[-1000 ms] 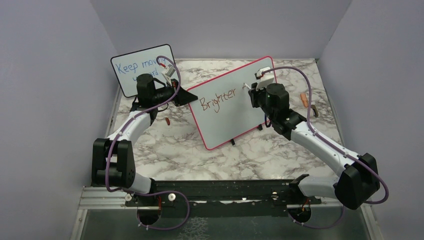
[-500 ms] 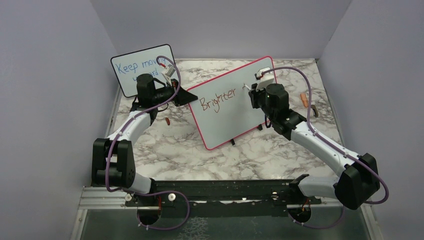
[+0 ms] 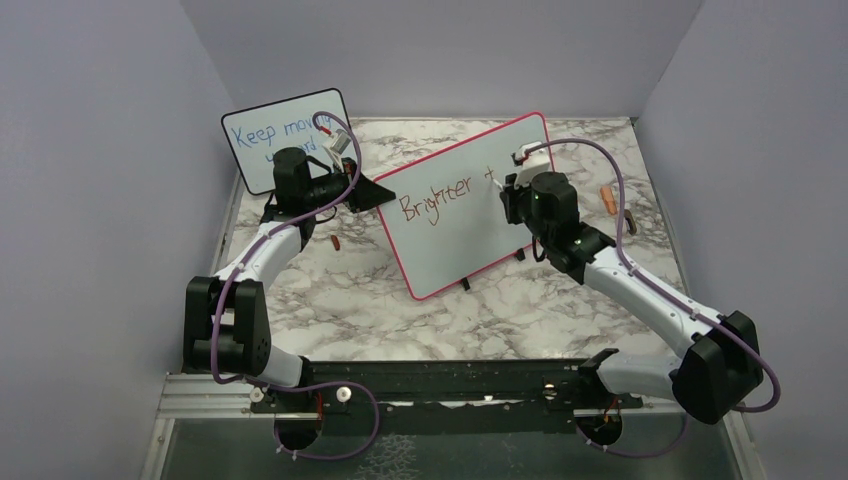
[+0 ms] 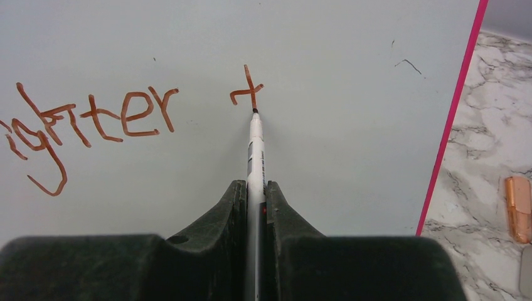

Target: Write a sentence on the whiteboard

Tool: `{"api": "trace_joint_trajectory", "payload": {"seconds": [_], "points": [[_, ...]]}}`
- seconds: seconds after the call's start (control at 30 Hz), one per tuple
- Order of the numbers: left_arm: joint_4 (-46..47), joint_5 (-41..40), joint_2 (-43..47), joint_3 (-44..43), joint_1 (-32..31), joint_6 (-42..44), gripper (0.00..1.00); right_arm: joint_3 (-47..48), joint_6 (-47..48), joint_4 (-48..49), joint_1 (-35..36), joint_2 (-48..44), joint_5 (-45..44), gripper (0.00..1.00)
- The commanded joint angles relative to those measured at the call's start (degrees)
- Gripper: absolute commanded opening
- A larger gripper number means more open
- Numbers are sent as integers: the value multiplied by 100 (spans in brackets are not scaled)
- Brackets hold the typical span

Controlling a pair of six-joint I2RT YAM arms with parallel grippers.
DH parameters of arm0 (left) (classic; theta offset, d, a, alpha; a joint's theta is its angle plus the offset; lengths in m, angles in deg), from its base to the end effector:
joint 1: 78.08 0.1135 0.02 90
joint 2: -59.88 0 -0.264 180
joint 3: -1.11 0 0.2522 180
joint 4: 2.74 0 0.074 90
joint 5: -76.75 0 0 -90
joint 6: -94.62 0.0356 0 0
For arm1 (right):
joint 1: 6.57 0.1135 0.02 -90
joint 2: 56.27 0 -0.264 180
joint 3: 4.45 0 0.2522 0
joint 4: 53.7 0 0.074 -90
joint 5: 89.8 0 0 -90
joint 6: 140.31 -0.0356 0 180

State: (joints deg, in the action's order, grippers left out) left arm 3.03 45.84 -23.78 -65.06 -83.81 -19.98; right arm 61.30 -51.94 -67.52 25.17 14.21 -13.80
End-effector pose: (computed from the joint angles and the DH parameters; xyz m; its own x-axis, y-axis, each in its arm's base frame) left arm 0.3171 -0.0625 0.2813 -0.5531 -0.1594 -0.8177 0.7225 0.3969 -0.5661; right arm 0.2478 0.1431 0.3070 -0.2794 -0.1404 -0.9499 -0.3076 0.9502 -0.0500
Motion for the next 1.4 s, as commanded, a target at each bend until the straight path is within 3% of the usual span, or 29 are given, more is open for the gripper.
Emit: {"api": "trace_joint_trajectory", "payload": {"seconds": [0.0,0.57,1.37], "points": [[-564,-389,-243,116,-96,544,0,-130,-91,-350,-37,-82,135,1],[-564,-364,-239,114,-95,544,0,-156,-46,-78,-33,-84,-467,1],[-582,-394,-230,103,-95,557,0,130,88,531,-187,-149,-208,1]]}}
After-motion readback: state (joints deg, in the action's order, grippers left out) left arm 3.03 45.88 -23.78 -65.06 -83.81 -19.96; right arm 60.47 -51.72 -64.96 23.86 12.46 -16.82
